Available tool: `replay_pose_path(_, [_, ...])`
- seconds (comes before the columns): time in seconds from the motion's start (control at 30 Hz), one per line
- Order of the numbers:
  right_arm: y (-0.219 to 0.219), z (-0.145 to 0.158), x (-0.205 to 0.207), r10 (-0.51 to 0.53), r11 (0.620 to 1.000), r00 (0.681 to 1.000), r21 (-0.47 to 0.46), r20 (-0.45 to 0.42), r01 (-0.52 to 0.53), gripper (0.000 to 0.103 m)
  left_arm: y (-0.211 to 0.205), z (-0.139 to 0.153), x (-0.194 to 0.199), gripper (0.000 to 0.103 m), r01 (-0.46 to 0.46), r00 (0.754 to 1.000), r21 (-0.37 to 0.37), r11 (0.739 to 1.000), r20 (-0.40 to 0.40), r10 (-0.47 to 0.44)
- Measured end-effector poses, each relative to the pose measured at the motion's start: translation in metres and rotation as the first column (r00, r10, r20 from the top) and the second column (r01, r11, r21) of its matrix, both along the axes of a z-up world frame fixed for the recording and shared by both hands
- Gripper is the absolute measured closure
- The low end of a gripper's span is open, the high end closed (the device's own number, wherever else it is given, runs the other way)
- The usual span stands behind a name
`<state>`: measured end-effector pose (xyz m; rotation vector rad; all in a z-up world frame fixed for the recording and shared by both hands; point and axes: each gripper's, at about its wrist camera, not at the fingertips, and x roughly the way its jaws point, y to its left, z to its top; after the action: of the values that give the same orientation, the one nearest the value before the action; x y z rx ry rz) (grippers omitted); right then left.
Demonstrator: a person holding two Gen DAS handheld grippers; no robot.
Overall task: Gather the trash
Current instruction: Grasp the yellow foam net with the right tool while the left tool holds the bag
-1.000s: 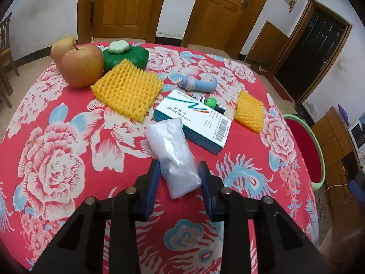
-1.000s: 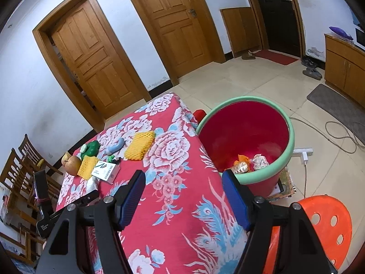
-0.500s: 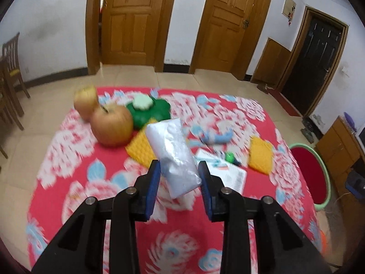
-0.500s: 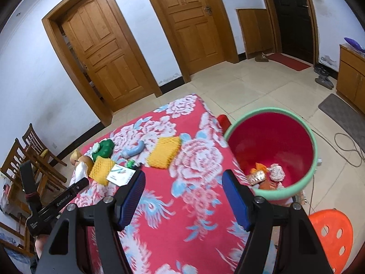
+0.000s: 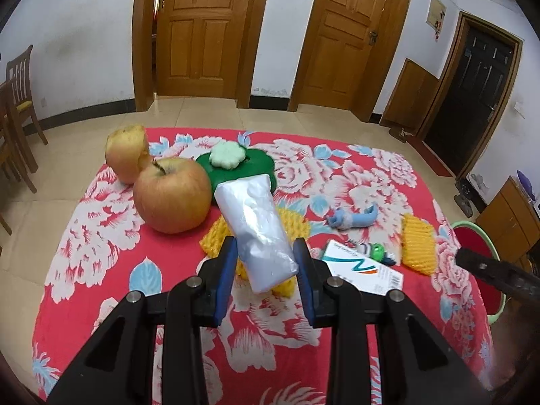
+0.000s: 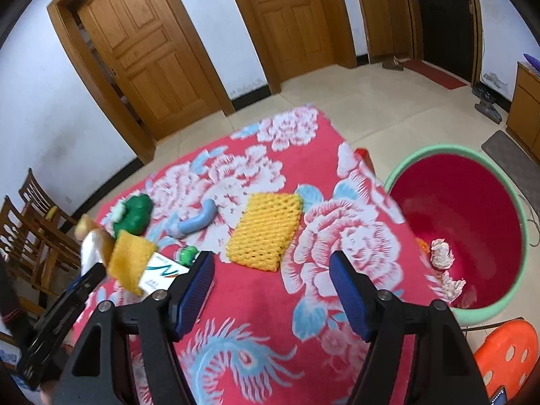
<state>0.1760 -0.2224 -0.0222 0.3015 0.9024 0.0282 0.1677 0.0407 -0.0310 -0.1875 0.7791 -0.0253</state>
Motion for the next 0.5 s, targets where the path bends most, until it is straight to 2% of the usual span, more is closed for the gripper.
replay_pose_path(0.23, [0.012,-0.028,0.024,0.011,1.0,0.999,0.003,-0.037,-0.011,0.03,0.006,-0.01,0.0,0.069,-0.004,1.0,-0.023,1.0,-0.005,0.004])
replay_pose_path(0.33, [0.014,-0.036,0.029,0.009,1.0,0.999,0.009,-0.048,-0.009,0.04,0.007,-0.009,-0.001,0.069,-0.002,1.0,-0.032,0.999,0.002,0.002])
replay_pose_path(0.5, [0.022,-0.038,0.026,0.007,0.999,1.0,-0.036,-0.016,-0.008,0.056,0.007,-0.011,-0.002,0.069,-0.003,1.0,-0.026,1.0,-0.003,0.003])
